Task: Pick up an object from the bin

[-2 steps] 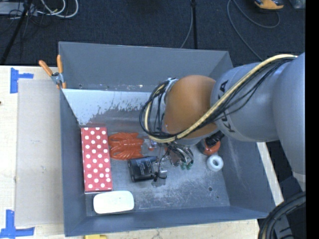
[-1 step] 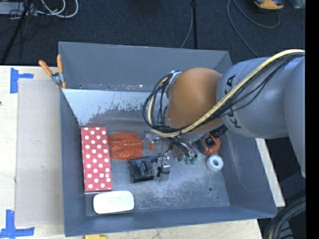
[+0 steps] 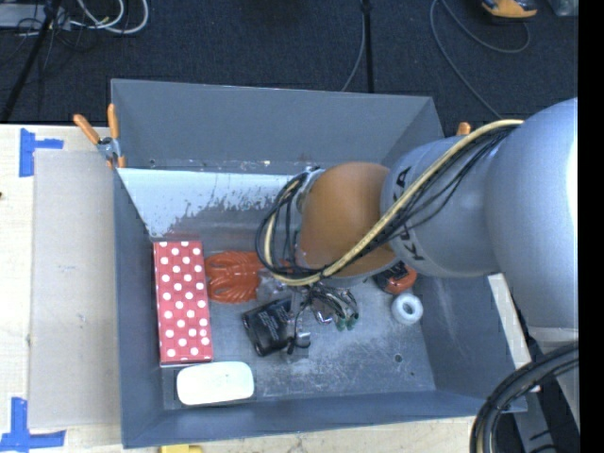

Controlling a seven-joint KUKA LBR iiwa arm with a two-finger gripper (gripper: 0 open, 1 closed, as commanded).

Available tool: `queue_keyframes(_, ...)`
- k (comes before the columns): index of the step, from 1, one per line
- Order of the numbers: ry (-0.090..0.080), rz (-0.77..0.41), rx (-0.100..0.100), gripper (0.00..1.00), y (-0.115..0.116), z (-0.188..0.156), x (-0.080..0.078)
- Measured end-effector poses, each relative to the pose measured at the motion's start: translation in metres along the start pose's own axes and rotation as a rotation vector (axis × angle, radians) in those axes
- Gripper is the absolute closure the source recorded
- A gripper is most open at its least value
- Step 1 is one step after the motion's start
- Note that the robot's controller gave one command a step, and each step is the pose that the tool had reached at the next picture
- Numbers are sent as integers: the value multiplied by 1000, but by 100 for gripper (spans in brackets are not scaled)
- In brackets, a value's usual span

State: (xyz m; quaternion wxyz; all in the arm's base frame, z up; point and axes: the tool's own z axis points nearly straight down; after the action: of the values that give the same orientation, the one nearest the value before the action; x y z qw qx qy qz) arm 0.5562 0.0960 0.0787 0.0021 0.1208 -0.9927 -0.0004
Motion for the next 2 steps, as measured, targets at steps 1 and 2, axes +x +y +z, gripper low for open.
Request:
queue_keyframes(1, -2, -16, -2, 100, -3, 23, -2)
queue_keyframes(2, -2, -16, -1, 100, -4, 22, -2)
